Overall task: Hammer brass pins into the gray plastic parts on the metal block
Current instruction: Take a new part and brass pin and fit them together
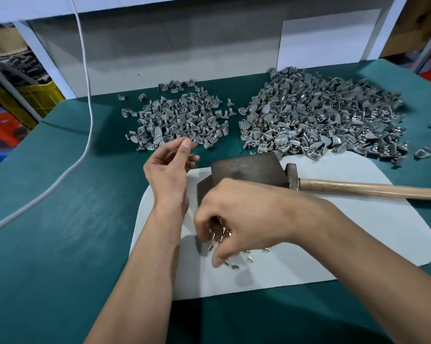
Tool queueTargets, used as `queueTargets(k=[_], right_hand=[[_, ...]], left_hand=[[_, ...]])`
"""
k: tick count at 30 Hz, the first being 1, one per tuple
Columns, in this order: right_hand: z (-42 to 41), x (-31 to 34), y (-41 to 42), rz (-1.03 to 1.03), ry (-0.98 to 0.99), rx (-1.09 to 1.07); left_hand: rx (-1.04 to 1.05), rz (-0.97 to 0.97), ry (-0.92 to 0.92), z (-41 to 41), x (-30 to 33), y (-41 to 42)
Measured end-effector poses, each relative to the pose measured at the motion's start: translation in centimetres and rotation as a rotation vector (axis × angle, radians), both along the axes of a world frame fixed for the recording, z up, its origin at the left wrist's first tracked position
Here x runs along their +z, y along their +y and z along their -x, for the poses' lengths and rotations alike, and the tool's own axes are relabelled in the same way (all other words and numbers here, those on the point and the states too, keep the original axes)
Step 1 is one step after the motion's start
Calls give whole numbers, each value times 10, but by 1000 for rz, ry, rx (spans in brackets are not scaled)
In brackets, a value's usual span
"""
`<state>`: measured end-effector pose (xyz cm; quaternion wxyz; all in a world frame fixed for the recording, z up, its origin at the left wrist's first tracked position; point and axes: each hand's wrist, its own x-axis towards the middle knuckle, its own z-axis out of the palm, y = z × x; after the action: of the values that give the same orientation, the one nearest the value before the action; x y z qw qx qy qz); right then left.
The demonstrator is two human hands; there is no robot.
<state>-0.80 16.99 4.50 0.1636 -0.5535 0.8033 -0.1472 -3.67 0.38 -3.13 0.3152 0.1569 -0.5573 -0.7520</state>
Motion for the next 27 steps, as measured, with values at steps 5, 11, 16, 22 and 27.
queueTargets(k=[5,11,16,22,27], right_hand=[[-5,-11,8,-96,-70,-1],[-6,-13,18,-111,-100,-58],[-17,-16,22,-179,-1,-68],[-8,-7,24,-71,144,-125],[10,-4,38,416,-166,-366]], left_hand=[[-22,-58,38,2,-2,-2],[-39,-69,39,3,-3,-3],[-40,-94,49,2,-2,-2],[-61,-57,67,1,-1,0],[-148,50,152,-2,6,9]])
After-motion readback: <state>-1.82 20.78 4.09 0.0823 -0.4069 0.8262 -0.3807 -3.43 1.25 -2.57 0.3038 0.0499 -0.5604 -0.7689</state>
